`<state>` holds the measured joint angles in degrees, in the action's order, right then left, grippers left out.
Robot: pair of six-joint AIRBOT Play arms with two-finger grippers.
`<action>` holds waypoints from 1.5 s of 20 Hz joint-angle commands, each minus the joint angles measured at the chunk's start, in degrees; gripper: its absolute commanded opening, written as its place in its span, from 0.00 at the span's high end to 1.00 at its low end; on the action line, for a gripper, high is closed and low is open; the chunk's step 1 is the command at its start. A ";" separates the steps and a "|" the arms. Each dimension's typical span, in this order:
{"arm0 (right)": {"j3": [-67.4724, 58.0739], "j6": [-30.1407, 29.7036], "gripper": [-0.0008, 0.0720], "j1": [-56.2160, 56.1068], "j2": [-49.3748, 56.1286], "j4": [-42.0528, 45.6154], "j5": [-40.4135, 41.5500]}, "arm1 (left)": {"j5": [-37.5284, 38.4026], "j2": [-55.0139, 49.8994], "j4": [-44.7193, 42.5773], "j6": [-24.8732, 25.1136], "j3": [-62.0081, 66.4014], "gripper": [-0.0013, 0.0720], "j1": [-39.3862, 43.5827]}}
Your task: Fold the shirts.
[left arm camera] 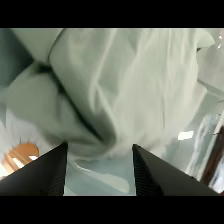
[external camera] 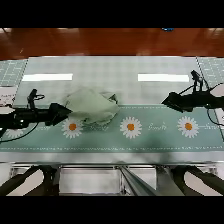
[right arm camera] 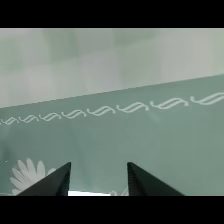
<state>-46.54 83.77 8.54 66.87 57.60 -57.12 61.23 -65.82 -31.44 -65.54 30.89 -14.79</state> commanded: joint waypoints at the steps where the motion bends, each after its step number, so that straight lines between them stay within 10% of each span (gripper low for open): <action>1: 1.81 -2.27 0.43 -3.34 3.50 -7.76 4.13 | -3.56 -8.02 1.62 2.12 4.70 0.44 5.70; 2: 0.92 -2.56 0.43 -5.38 5.73 -9.35 4.92 | -2.71 -9.01 -1.09 2.49 6.88 0.97 5.81; 7: -11.41 -3.23 0.43 -16.76 19.82 -13.27 4.50 | 3.10 -8.98 -14.08 2.86 13.79 0.96 2.03; 22: -30.84 -1.68 0.44 -32.54 38.69 -19.76 3.30 | 3.98 -8.98 -14.69 2.93 14.05 0.96 -3.65; 24: -32.79 -1.68 0.58 -33.40 39.82 -20.06 3.82 | 3.96 -8.98 -14.64 2.93 14.05 0.96 -3.65; 26: -34.18 -2.40 0.96 -34.10 40.46 -20.65 3.63 | 3.93 -8.98 -14.64 2.93 14.05 0.96 -3.65; 30: -38.80 -1.86 0.96 -32.26 35.12 -11.02 -1.81 | 6.86 -6.93 -12.17 2.97 18.56 0.96 -5.11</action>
<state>-82.21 80.79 -24.53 105.10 39.72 -55.99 66.06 -74.08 -45.80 -62.59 46.74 -19.05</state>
